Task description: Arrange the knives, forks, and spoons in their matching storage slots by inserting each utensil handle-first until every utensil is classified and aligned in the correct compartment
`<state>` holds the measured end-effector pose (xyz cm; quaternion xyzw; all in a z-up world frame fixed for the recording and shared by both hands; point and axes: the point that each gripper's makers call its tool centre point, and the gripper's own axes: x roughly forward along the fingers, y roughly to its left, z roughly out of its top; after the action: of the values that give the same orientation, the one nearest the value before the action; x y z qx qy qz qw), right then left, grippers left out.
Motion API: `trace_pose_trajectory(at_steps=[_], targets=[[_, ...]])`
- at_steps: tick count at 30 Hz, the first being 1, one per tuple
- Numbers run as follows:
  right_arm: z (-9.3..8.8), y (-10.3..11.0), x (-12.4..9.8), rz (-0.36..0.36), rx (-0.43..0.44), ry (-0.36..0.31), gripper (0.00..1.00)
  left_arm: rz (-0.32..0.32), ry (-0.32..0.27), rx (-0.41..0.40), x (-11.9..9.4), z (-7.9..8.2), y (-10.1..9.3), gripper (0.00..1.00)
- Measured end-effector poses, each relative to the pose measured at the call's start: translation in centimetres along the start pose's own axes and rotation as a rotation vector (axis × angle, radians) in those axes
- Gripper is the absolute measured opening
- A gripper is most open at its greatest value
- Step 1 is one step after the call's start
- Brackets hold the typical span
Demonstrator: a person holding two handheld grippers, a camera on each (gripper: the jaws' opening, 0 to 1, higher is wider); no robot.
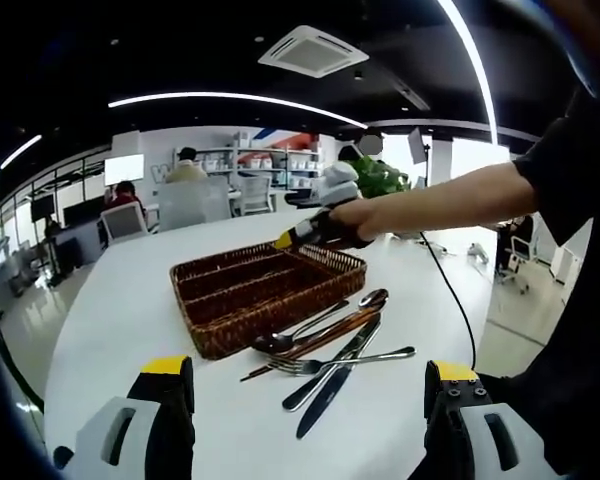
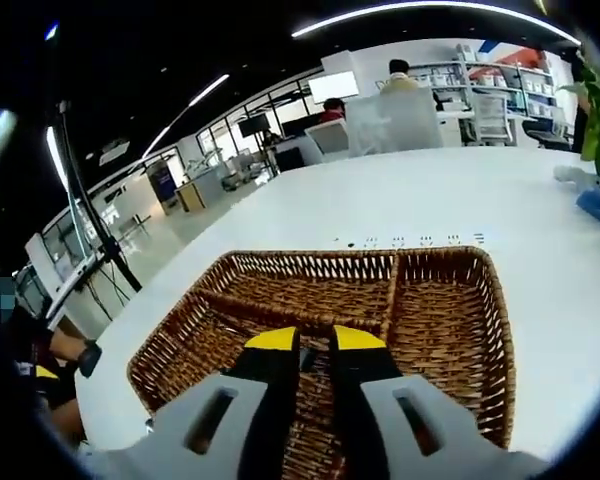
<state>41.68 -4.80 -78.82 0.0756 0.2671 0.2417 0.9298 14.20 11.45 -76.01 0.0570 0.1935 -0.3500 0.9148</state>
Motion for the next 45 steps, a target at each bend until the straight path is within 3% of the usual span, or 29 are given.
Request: trace_pose_trajectory(at_steps=[13,19,22,29,33,39,45], targets=[[-0.4,2.7,-3.7,0.067,-0.077,-0.035,0.31,-0.034,-0.013,0.026,1.1,1.0,-0.7,1.0],[-1.6,4.3,-6.2,0.088,-0.096,-0.066,0.42,-0.038,-0.013,0.032,1.5,1.3,-0.5,1.0],[-2.0,4.9,-7.4,0.093,-0.11,-0.08,0.47,-0.037,-0.049,0.001,1.6,2.2,-0.4,1.0],[-2.6,6.6,-10.4,0.104,-0.203,-0.099,0.63,-0.041,-0.058,0.012,2.2,2.7,-0.1,1.0],[-3.1,6.9,-12.2,0.093,-0.247,-0.112,0.78,-0.049,-0.045,0.026,2.4,2.5,-0.2,1.0],[-5.2,6.5,-15.3,0.083,-0.273,-0.103,0.9,-0.054,-0.036,0.036,2.6,2.4,-0.2,1.0],[-6.6,5.6,-18.0,0.083,-0.267,-0.083,0.94,-0.052,-0.036,0.04,2.6,2.5,0.2,1.0]])
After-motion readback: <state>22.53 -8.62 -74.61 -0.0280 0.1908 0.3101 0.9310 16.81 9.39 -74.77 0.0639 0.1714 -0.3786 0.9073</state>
